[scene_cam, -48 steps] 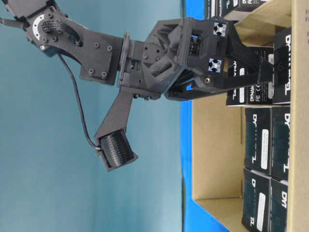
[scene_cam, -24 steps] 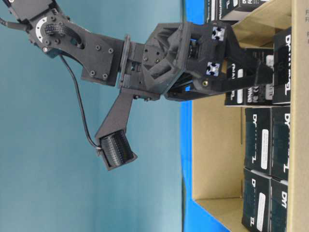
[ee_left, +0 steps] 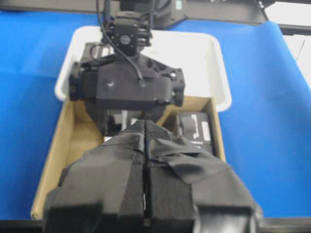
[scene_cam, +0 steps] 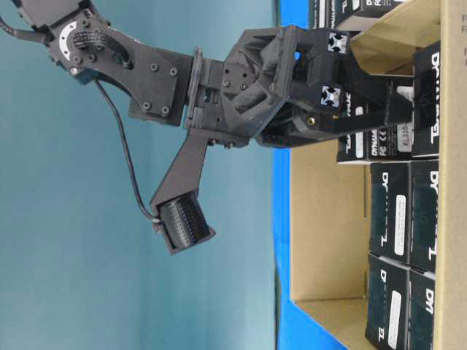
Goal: Pick the box from inside the cardboard box.
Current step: 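Lift the box and carry it right over the white tray, then lower the box into the tray beside the other black boxes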
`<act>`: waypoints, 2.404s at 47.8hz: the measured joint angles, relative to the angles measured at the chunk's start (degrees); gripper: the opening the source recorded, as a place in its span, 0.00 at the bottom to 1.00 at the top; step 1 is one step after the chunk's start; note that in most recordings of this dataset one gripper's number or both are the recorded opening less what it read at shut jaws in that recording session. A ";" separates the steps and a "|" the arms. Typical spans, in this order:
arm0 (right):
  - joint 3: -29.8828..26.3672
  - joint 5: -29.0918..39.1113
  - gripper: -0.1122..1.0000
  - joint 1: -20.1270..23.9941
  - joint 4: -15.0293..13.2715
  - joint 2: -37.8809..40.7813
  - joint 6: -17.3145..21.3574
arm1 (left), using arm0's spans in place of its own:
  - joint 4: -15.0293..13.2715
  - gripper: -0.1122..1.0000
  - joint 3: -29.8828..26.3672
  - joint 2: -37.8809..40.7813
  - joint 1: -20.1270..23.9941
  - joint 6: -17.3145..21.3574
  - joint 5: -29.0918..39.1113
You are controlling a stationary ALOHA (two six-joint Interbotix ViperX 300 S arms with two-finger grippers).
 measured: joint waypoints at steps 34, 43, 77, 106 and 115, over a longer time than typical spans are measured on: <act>4.66 20.13 0.65 -1.67 0.00 -28.13 6.77 | 0.00 0.04 0.00 -0.88 0.26 0.00 0.09; 15.64 21.01 0.65 -1.85 0.00 -36.83 8.96 | 0.00 0.04 0.00 -0.97 0.35 -0.18 0.00; 32.43 -0.62 0.65 0.26 -1.05 -30.50 7.56 | 0.00 0.04 0.00 -0.97 0.35 -0.09 0.09; 32.52 -2.46 0.65 -0.53 -1.14 -26.54 4.92 | 0.00 0.04 0.00 -0.97 0.35 -0.18 0.09; 32.52 -2.55 0.65 -1.49 -1.14 -26.54 4.92 | 0.00 0.04 0.09 -0.88 0.35 -0.18 0.09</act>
